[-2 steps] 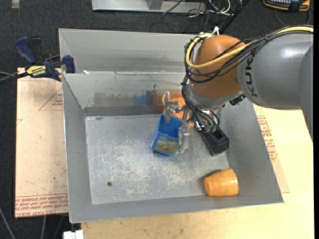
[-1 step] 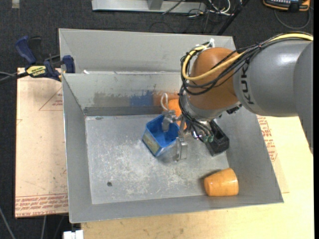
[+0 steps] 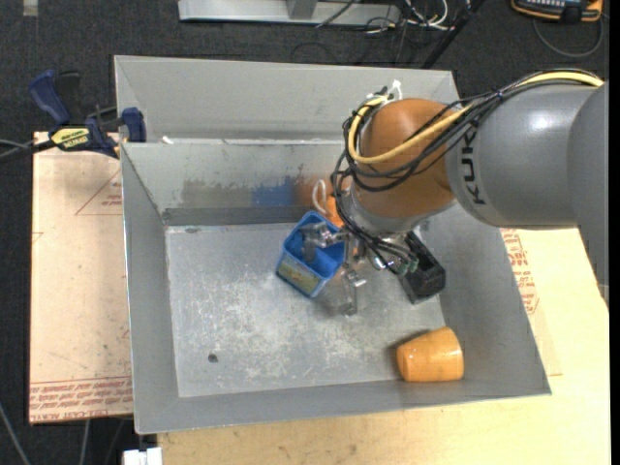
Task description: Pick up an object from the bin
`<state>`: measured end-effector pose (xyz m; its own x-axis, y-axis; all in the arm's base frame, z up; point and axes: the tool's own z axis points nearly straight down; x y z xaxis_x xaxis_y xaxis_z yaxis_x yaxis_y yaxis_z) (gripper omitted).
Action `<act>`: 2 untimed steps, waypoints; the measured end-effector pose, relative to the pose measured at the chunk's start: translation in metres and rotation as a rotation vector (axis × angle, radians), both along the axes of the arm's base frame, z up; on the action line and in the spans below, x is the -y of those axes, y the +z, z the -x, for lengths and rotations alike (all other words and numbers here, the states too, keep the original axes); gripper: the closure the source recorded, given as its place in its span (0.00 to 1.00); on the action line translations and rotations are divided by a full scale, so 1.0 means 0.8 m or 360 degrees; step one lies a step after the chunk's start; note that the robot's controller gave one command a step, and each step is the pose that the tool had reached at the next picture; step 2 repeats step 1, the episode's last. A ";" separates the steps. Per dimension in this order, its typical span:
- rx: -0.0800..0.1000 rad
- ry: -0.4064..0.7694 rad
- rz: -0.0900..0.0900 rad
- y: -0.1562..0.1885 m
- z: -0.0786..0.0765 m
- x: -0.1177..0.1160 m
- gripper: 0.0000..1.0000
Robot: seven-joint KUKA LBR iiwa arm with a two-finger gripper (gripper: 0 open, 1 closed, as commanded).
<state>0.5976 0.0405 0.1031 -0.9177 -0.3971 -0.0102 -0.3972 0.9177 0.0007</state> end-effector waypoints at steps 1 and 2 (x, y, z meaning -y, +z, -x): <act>0.0003 0.0244 0.0003 -0.027 -0.006 -0.007 0.00; 0.0003 0.0244 0.0003 -0.027 -0.006 -0.007 0.00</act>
Offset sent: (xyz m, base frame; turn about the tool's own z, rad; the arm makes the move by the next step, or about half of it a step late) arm 0.0170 0.0116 -0.0331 0.2898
